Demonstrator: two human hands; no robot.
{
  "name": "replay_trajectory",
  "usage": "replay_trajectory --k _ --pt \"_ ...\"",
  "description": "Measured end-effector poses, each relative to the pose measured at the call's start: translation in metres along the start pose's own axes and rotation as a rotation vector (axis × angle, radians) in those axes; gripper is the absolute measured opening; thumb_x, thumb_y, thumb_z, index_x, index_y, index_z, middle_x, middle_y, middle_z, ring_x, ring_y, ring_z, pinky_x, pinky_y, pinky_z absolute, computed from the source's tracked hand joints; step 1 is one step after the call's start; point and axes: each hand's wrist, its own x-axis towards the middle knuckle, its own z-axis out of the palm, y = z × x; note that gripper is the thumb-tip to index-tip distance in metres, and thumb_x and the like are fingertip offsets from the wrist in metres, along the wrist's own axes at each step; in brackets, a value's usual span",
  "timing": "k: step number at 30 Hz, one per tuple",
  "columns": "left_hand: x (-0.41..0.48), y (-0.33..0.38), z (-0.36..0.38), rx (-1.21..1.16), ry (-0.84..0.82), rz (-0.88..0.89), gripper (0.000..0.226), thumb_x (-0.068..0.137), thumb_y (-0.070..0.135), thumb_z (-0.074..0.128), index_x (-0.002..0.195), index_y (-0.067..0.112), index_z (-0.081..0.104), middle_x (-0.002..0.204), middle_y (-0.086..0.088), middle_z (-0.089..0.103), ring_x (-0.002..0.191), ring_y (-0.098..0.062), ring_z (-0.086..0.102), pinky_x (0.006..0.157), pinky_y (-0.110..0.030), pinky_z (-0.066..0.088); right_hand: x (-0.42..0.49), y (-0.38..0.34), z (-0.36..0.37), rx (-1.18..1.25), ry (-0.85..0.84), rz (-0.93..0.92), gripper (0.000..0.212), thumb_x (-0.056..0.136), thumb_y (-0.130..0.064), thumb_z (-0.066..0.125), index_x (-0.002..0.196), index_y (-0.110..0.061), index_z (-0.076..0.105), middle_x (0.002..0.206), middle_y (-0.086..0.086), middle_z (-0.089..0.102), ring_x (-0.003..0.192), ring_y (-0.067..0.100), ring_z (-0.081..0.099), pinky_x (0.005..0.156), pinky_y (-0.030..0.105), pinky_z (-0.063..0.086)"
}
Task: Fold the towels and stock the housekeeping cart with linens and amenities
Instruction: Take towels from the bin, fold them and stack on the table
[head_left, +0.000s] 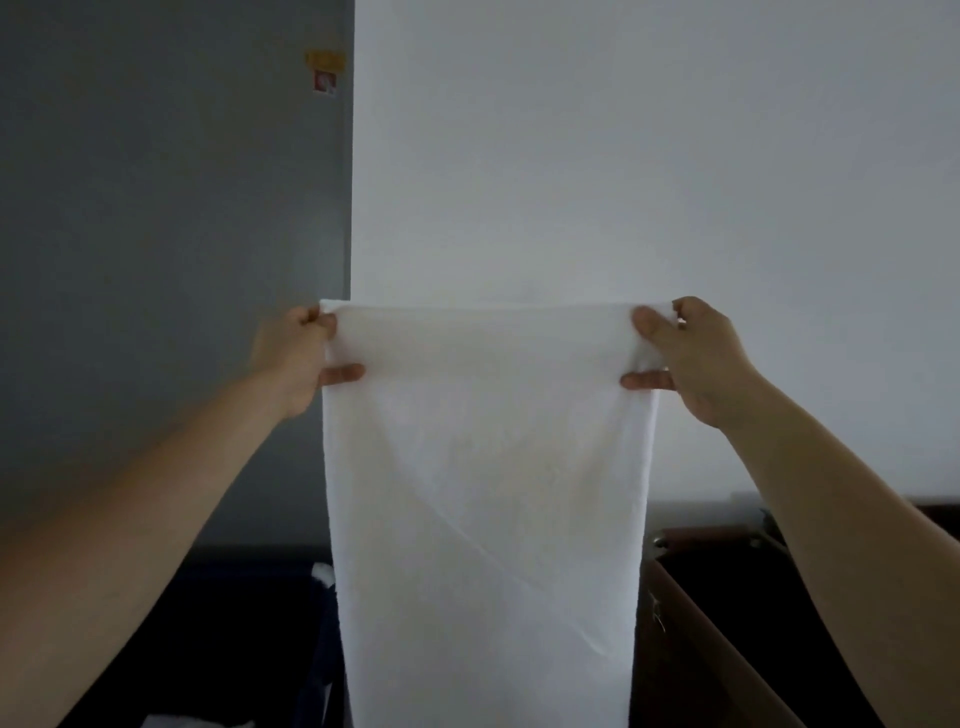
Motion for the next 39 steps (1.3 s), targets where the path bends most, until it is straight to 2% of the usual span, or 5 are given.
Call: replay_trajectory --k 9,20,24,27,39 --pt "-0.015 -0.024 -0.004 -0.018 -0.047 0.201 0.015 0.098 0.011 0.053 0.084 0.008 0.060 0.087 0.001 0.057 0.080 -0.014 0.061 0.066 -0.034 0.061 -0.002 0.031 -0.007 -0.020 0.032 0.040 0.023 0.092 -0.022 0.070 0.094 -0.001 0.062 0.107 0.009 0.059 0.085 0.030 0.069 0.068 0.045 0.062" --pt "0.007 -0.044 -0.017 0.250 0.016 0.392 0.015 0.096 0.029 0.061 0.084 0.025 0.068 0.081 0.004 0.058 0.066 -0.011 0.060 0.056 -0.030 0.060 0.009 0.049 -0.018 0.048 -0.135 -0.017 0.012 0.089 -0.012 0.072 0.094 -0.001 0.069 0.093 0.007 0.073 0.090 0.030 0.073 0.070 0.036 0.062" --pt "0.016 -0.050 -0.014 0.434 0.063 0.388 0.017 0.095 0.034 0.062 0.080 0.028 0.065 0.070 0.011 0.061 0.057 -0.012 0.059 0.063 -0.038 0.055 0.017 0.059 -0.010 -0.395 -0.056 -0.026 0.033 0.093 -0.028 0.068 0.091 0.003 0.057 0.085 0.012 0.060 0.061 0.025 0.073 0.060 0.037 0.053" --pt "0.030 -0.073 -0.012 0.653 0.066 0.380 0.022 0.097 0.034 0.059 0.094 0.014 0.069 0.074 0.004 0.059 0.065 -0.013 0.051 0.060 -0.031 0.045 0.028 0.075 -0.005 -0.633 -0.105 -0.002 0.035 0.095 -0.032 0.063 0.075 -0.007 0.048 0.075 0.003 0.055 0.049 0.020 0.069 0.044 0.023 0.037" --pt "0.093 -0.020 0.023 0.626 0.162 0.363 0.034 0.097 0.037 0.056 0.116 0.010 0.066 0.098 -0.002 0.061 0.088 -0.017 0.055 0.068 -0.029 0.045 0.097 0.047 0.027 -0.531 0.046 -0.222 0.031 0.092 -0.029 0.065 0.071 -0.010 0.051 0.073 0.008 0.056 0.067 0.031 0.067 0.054 0.035 0.053"
